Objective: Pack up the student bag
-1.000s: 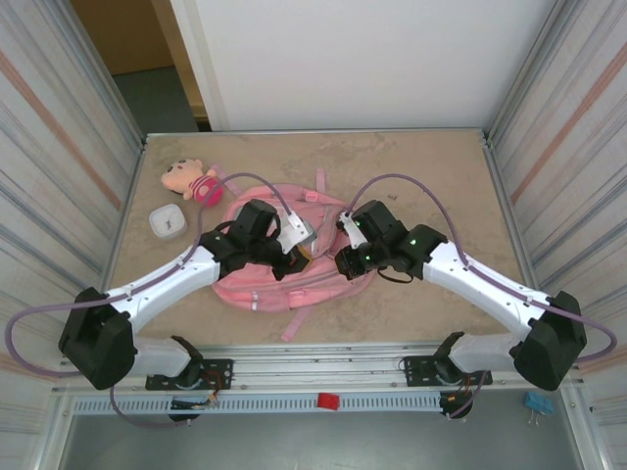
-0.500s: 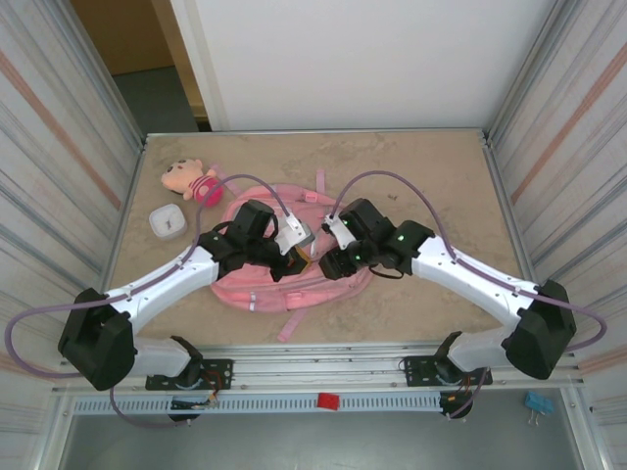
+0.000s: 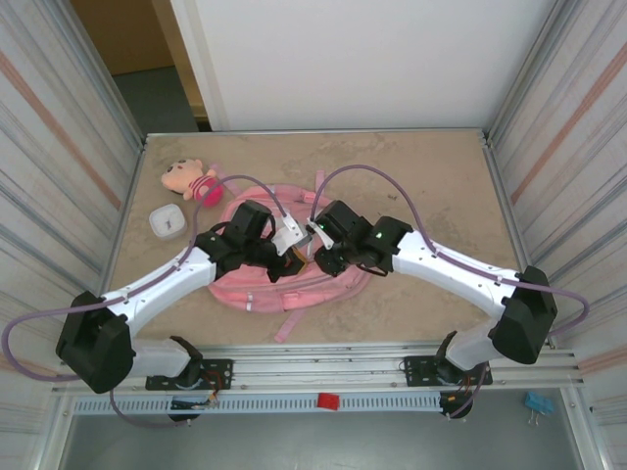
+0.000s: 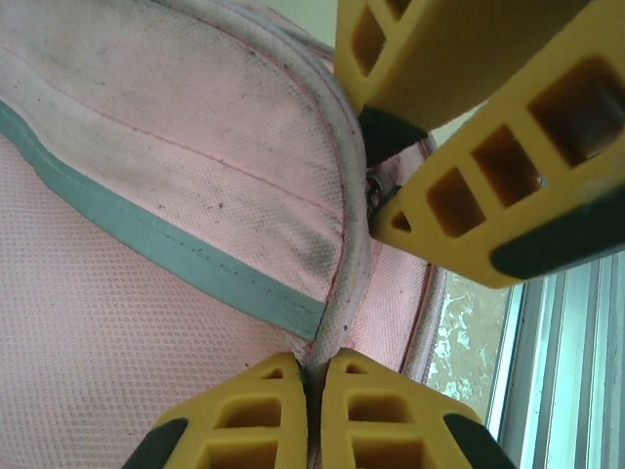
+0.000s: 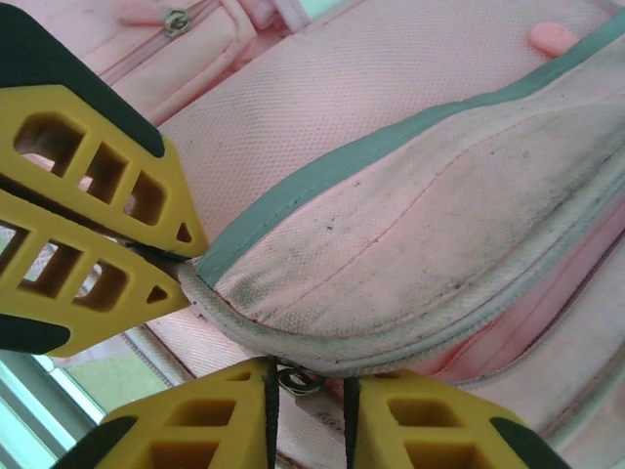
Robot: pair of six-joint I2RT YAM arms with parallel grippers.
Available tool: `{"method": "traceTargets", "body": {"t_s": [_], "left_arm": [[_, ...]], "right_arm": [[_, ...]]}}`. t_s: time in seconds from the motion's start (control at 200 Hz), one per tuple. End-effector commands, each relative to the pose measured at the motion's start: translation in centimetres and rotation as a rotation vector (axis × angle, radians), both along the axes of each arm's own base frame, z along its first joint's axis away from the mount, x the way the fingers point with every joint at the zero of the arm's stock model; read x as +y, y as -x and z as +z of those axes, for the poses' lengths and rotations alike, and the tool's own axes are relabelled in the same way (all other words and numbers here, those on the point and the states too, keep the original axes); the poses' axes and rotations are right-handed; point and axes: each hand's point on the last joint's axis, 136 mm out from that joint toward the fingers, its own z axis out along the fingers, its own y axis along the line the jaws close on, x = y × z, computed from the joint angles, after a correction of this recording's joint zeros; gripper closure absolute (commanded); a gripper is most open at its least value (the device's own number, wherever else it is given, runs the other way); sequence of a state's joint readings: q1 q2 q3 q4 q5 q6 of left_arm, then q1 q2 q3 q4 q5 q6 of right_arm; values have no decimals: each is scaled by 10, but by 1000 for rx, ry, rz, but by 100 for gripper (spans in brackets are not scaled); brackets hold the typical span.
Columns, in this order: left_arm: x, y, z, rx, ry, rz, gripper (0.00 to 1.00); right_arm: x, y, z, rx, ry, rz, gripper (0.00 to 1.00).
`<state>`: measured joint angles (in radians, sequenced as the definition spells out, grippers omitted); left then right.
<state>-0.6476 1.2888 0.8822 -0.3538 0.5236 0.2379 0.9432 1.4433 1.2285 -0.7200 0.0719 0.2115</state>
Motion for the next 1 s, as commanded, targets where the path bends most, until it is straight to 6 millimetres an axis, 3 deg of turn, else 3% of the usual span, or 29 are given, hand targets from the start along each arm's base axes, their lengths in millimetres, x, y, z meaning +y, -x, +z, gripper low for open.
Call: {"method": "traceTargets", "body": {"t_s": [0.0,0.105,0.356,0.571,0.671,0.862,0.997], "left_arm": [[-2,0,21,-25,66,4,100],[2,-3,19,-24,60,20,100],[6,-5,20,-21,67,33,100],[2,-3,26,-15,100,15,100],[0,-3,30,-22,115,10,100],[6,-5,24,-35,77,31,100],[15,-2,12,-34,15,35,100]], "right_arm": [[-15,10,-6,17,80,6,85],[-21,10,-1,66,22,-32,91],[-27,11,-4,116,-36,-58,91],[-22,13,-19,156,-42,-64,75],[-22,13,-25,163,-42,-71,72],[-29,6,-14,136,-81,-99,95],[-56,-8,-9,139,-111,-186,100]]}}
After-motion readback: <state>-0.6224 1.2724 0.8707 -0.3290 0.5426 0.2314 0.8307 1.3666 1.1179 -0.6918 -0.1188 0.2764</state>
